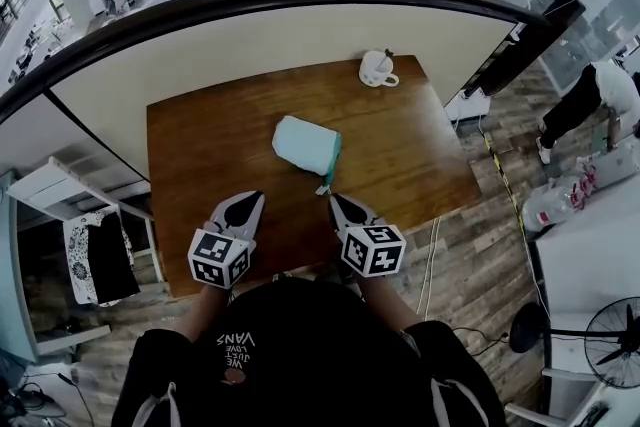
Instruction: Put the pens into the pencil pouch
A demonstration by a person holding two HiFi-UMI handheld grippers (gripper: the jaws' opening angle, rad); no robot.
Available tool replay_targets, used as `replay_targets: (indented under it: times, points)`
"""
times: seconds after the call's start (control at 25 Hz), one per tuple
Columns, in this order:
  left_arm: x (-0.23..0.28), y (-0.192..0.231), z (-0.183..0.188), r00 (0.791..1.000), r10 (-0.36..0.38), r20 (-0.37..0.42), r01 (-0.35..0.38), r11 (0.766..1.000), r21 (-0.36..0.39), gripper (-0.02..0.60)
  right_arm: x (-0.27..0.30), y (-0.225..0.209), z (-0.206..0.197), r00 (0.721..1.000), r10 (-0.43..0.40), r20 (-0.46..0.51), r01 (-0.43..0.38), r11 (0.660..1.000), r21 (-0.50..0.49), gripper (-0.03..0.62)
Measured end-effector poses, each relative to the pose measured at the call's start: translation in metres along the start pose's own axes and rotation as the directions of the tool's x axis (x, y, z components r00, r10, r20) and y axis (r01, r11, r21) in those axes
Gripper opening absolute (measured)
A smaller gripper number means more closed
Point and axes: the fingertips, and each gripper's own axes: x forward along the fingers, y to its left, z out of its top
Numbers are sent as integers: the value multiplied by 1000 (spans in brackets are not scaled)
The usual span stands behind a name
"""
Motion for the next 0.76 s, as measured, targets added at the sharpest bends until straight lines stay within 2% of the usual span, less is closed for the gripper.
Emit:
replay_targets:
  times: [0.76]
  points:
    - [7, -7, -18, 999, -30, -14, 29, 999, -35, 11, -3, -8, -10, 1000, -27, -7, 26, 1000, -8, 12]
